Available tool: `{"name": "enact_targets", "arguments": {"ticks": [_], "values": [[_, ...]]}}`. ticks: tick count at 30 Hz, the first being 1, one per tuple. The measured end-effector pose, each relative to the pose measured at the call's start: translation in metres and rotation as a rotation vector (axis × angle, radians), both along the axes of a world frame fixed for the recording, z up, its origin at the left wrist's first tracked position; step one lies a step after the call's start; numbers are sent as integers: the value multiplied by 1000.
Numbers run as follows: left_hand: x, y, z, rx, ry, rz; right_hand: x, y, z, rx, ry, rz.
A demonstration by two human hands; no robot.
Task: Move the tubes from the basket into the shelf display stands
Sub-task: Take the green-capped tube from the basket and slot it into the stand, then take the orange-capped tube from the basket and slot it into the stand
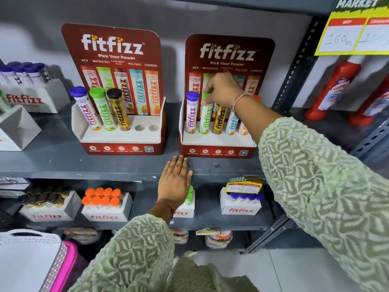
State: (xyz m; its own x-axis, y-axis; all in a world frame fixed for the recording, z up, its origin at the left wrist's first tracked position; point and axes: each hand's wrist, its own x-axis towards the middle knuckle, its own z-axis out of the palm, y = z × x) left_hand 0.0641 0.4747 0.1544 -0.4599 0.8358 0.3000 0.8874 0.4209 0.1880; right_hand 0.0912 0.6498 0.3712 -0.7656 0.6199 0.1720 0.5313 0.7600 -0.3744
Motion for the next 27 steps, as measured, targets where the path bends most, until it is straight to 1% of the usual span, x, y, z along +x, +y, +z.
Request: {"name": "enact_targets", "arguments": {"ticks": [2, 4, 6, 8, 9, 11, 12, 15, 18, 23, 27], "values": [[-1, -1, -1, 2, 3, -5, 2, 1, 1, -8, -22, -11], [-3, -1, 0, 31, -40, -29, 7, 0, -3, 21, -10, 0], [-9, -5, 3, 66, -130, -55, 12, -13, -13, 96, 134, 45], [-18, -19, 8, 149, -218, -30, 14, -41, -29, 171, 370, 113], [-23, -29, 10, 197, -233, 6, 12, -57, -38, 176, 489, 163], [-36, -59, 12, 265, -224, 123, -1, -93, -59, 84, 640, 302], [-43, -78, 11, 288, -205, 180, -11, -112, -70, -8, 655, 367], [-58, -142, 5, 340, -134, 345, -47, -171, -103, -239, 559, 494], [-63, -216, -14, 322, -133, 534, -86, -230, -137, -341, 392, 633], [-47, -336, -61, 215, -226, 818, -142, -329, -190, -412, 120, 831], [-17, -404, -99, 168, -307, 1044, -168, -404, -230, -426, -54, 959]]}}
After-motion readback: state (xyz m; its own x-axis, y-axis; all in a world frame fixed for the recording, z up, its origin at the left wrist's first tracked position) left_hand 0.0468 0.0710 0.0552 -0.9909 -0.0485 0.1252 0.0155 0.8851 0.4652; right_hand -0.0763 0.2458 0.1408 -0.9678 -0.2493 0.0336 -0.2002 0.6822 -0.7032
